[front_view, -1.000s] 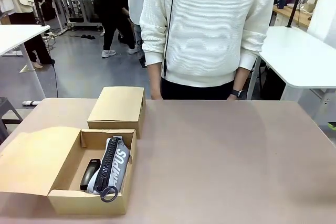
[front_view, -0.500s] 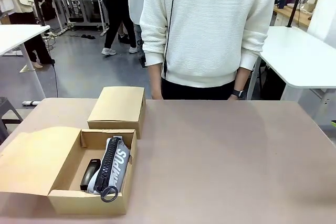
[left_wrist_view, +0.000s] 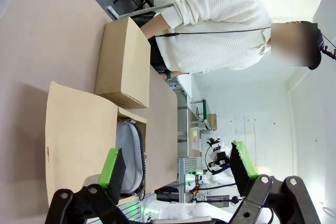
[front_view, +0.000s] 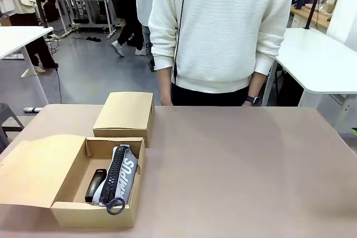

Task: Place items inside the box.
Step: Close the lid of the Mailer Box closest to the robot.

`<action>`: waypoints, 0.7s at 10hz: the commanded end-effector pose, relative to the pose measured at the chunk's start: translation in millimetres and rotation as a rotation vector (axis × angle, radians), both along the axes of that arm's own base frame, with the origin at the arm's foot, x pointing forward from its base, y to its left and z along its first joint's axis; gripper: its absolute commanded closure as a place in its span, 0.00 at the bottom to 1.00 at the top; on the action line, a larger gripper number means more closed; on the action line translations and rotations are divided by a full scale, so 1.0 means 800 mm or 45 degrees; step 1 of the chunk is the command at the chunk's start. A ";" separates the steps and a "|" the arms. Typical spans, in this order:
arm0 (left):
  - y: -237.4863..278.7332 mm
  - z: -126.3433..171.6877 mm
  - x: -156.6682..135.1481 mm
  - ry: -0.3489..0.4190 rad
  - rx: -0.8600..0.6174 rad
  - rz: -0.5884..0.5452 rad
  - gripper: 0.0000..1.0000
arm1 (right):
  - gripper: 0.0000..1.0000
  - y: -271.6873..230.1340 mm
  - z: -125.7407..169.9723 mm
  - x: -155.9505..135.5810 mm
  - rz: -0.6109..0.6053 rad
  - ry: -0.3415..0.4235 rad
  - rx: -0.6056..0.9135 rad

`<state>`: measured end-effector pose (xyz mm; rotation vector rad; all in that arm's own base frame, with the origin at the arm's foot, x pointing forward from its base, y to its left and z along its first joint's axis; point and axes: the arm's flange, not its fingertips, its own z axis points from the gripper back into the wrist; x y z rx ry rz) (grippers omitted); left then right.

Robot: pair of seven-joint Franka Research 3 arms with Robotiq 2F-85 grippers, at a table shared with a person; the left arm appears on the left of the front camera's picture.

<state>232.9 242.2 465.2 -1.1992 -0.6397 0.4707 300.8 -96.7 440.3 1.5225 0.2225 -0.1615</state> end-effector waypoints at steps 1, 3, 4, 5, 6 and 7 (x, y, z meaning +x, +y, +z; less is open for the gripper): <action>-0.001 0.000 0.001 -0.037 -0.013 -0.001 0.00 | 0.00 0.001 0.011 0.001 -0.011 0.023 0.017; 0.000 0.000 0.000 0.000 0.000 0.000 0.00 | 0.00 0.001 0.011 0.001 -0.011 0.023 0.017; -0.020 0.006 -0.017 -0.193 0.208 -0.233 0.00 | 0.00 0.001 0.011 0.001 -0.011 0.023 0.017; -0.053 -0.002 -0.043 -0.426 0.319 -0.508 0.00 | 0.00 0.001 0.011 0.001 -0.011 0.023 0.017; -0.083 -0.014 -0.057 -0.551 0.436 -0.690 0.00 | 0.00 0.001 0.011 0.001 -0.011 0.023 0.017; -0.105 -0.025 -0.063 -0.597 0.498 -0.931 0.00 | 0.00 0.001 0.011 0.001 -0.011 0.023 0.017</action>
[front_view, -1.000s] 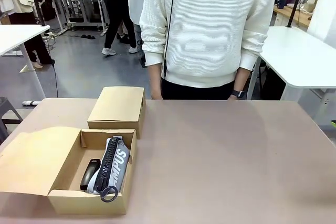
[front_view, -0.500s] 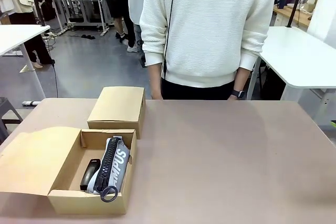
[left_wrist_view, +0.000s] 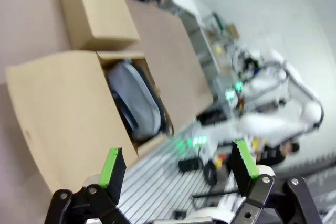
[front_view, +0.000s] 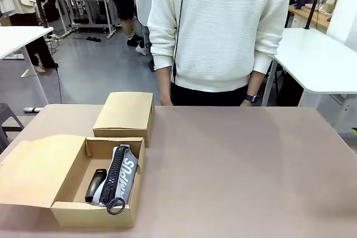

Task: Place items inside the box.
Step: Close the lid of the Mailer Box closest to the robot.

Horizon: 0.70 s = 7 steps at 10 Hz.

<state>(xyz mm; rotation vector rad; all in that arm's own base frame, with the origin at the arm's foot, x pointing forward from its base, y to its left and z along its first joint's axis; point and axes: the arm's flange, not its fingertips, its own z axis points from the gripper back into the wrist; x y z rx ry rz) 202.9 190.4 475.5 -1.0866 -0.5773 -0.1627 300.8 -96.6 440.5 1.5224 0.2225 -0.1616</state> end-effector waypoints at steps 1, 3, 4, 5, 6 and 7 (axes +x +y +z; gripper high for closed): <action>-0.061 -0.047 -0.032 -0.388 0.153 -0.444 0.00 | 0.00 0.001 0.010 0.001 -0.011 0.023 0.018; -0.099 -0.055 -0.047 -0.850 0.216 -0.317 0.00 | 0.00 0.001 0.010 0.001 -0.011 0.023 0.018; -0.112 -0.056 -0.042 -1.059 0.194 -0.143 0.00 | 0.00 0.001 0.010 0.001 -0.011 0.023 0.018; -0.118 -0.058 -0.026 -1.262 0.239 0.078 0.00 | 0.00 0.001 0.010 0.001 -0.011 0.023 0.018; -0.020 0.024 -0.011 -0.639 0.253 -0.311 0.00 | 0.00 0.001 0.010 0.001 -0.011 0.023 0.018; -0.020 0.024 -0.011 -0.639 0.253 -0.311 0.00 | 0.00 0.001 0.010 0.001 -0.011 0.023 0.018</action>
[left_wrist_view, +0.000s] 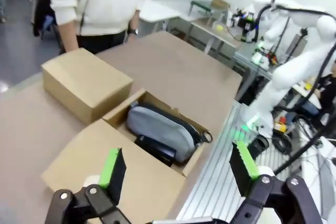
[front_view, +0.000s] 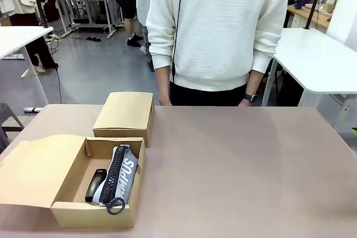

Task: Place items inside the box.
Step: Close the lid of the Mailer Box closest to the robot.

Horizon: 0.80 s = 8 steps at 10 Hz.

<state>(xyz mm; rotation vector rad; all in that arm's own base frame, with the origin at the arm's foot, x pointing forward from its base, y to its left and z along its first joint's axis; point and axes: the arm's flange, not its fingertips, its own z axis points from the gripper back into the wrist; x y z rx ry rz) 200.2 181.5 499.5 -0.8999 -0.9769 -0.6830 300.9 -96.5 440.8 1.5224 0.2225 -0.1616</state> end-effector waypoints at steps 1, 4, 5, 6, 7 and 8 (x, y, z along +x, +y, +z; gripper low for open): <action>-0.009 -0.006 -0.007 0.116 0.053 -0.077 0.00 | 0.00 0.001 0.010 0.000 -0.011 0.023 0.018; -0.021 -0.020 0.042 0.024 -0.035 -0.054 0.00 | 0.00 0.001 0.010 0.000 -0.011 0.023 0.018; -0.042 -0.029 0.075 0.031 -0.055 -0.153 0.00 | 0.00 0.001 0.010 0.000 -0.011 0.023 0.018; -0.064 -0.032 0.112 0.050 -0.052 -0.182 0.00 | 0.00 0.001 0.010 0.000 -0.011 0.023 0.018; -0.089 -0.034 0.142 0.049 -0.045 -0.214 0.00 | 0.00 0.001 0.010 0.000 -0.011 0.023 0.018; -0.113 -0.038 0.163 0.038 -0.050 -0.248 0.00 | 0.00 0.001 0.010 0.000 -0.011 0.023 0.018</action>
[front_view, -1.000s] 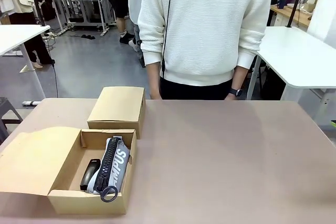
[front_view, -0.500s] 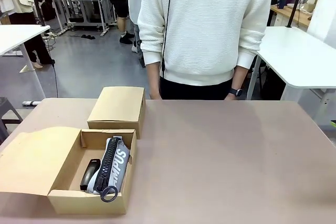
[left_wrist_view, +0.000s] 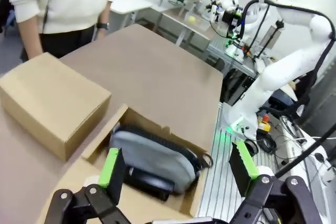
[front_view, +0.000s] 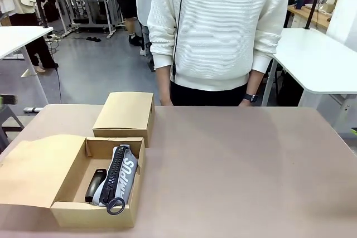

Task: Place items inside the box.
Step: Close the lid of the Mailer Box closest to the robot.

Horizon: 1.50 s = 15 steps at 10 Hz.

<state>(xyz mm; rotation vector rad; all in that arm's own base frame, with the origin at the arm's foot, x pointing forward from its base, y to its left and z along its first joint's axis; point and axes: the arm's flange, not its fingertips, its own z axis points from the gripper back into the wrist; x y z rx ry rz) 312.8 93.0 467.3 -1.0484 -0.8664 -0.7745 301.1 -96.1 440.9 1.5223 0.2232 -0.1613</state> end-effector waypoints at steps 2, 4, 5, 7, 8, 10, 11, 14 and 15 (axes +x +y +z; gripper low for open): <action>-0.007 -0.019 0.053 -0.385 0.178 -0.105 0.00 | 0.00 0.000 0.010 0.000 -0.012 0.023 0.018; 0.041 -0.039 0.047 -0.753 0.248 -0.045 0.00 | 0.00 0.000 0.010 0.000 -0.012 0.023 0.018; 0.064 -0.050 0.040 -0.853 0.356 -0.019 0.00 | 0.00 0.000 0.010 0.000 -0.012 0.023 0.018; 0.093 -0.062 0.030 -0.572 0.358 -0.017 0.00 | 0.00 0.000 0.010 0.000 -0.012 0.023 0.018; 0.071 -0.041 0.036 -0.819 0.367 -0.049 0.00 | 0.00 0.000 0.010 0.000 -0.012 0.023 0.018; 0.097 -0.061 0.026 -0.769 0.393 -0.021 0.00 | 0.00 0.000 0.010 0.000 -0.012 0.023 0.018; 0.115 -0.086 0.034 -0.720 0.402 -0.146 0.00 | 0.00 0.000 0.010 0.000 -0.012 0.023 0.018; 0.182 -0.126 0.039 -0.722 0.661 -0.068 0.00 | 0.00 0.000 0.010 0.000 -0.012 0.023 0.018; 0.189 -0.138 0.040 -0.722 0.723 -0.052 0.00 | 0.00 0.000 0.010 0.000 -0.012 0.023 0.018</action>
